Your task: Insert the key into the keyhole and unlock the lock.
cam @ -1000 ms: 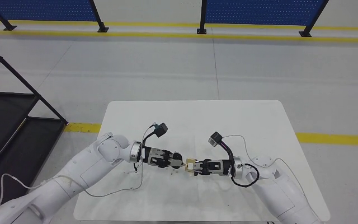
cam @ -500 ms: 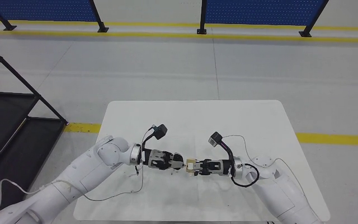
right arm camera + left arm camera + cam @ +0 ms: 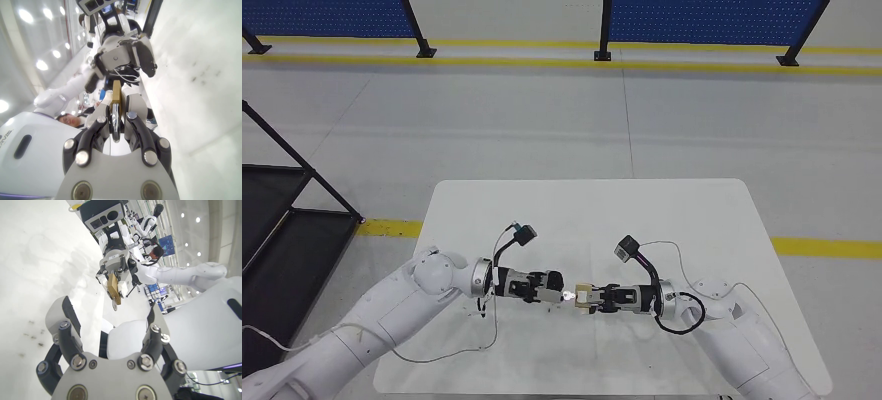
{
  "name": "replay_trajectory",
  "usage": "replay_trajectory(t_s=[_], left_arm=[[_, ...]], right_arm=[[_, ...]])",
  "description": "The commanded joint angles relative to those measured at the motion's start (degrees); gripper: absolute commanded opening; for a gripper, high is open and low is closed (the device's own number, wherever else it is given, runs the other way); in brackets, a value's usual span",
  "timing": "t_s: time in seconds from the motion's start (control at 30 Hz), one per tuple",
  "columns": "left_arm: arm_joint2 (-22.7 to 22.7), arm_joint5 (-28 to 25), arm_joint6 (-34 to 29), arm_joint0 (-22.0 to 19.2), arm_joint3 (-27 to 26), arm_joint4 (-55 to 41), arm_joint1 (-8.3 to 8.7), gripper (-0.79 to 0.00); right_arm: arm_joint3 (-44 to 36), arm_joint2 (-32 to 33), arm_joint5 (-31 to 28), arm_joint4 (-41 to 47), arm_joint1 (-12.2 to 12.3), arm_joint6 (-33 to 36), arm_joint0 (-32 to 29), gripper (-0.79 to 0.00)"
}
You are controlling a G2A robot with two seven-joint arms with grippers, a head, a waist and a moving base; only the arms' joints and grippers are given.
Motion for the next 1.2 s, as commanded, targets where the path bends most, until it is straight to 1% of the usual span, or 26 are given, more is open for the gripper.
replay_trajectory(t_s=[0.0, 0.03, 0.07, 0.17, 0.2, 0.23, 0.27, 0.53, 0.77, 0.9, 1.0, 1.17], left_arm=[[0.02, 1.47, -1.80, -0.12, 0.55, -2.51, -0.17, -0.142], [0.01, 2.24, -2.61, -0.23, 0.99, -3.07, -0.23, -0.237], [-0.09, 2.73, -3.05, -0.40, 1.27, -3.11, -0.30, -0.256], [-0.22, 3.55, -3.26, -0.15, 1.55, -3.76, -0.57, -0.400], [-0.29, 3.76, -3.12, -0.01, 1.65, -3.78, -0.64, -0.422], [-0.32, 4.01, -3.01, 0.15, 1.60, -3.69, -0.72, -0.425], [-0.43, 4.22, -2.55, 0.39, 1.61, -3.83, -0.80, -0.449], [-1.70, 6.07, 0.58, 2.53, -0.21, -0.83, -0.94, -0.514], [-3.49, 6.18, 1.27, 4.63, -2.35, -0.12, -0.76, -0.563], [-4.69, 6.13, 1.58, 5.74, -2.99, 0.22, -0.62, -0.570], [-5.43, 6.22, 1.62, 6.59, -3.80, 0.46, -0.53, -0.603], [-6.35, 6.63, 1.28, 7.46, -4.40, 0.88, -0.53, -0.613]], right_arm=[[0.00, 0.00, 0.00, 0.00, 0.00, 0.00, 0.00, -0.785], [0.00, 0.00, 0.00, 0.00, 0.00, 0.00, 0.00, -0.785], [0.00, 0.00, 0.00, 0.00, 0.00, 0.00, 0.00, -0.785], [0.00, 0.00, 0.00, 0.00, 0.00, 0.00, 0.00, -0.785], [0.00, 0.00, 0.00, 0.00, 0.00, 0.00, 0.00, -0.785], [0.00, 0.00, 0.00, 0.00, 0.00, 0.00, 0.00, -0.785], [0.00, 0.00, 0.00, 0.00, 0.00, 0.00, 0.00, -0.785], [0.00, 0.00, 0.00, 0.00, 0.00, 0.00, 0.00, -0.785], [0.00, 0.00, 0.00, 0.00, 0.00, 0.00, 0.00, -0.785], [0.00, 0.00, 0.00, 0.00, 0.00, 0.00, 0.00, -0.785], [0.00, 0.00, 0.00, 0.00, 0.00, 0.00, 0.00, -0.785], [0.00, 0.00, 0.00, 0.00, 0.00, 0.00, 0.00, -0.785]])
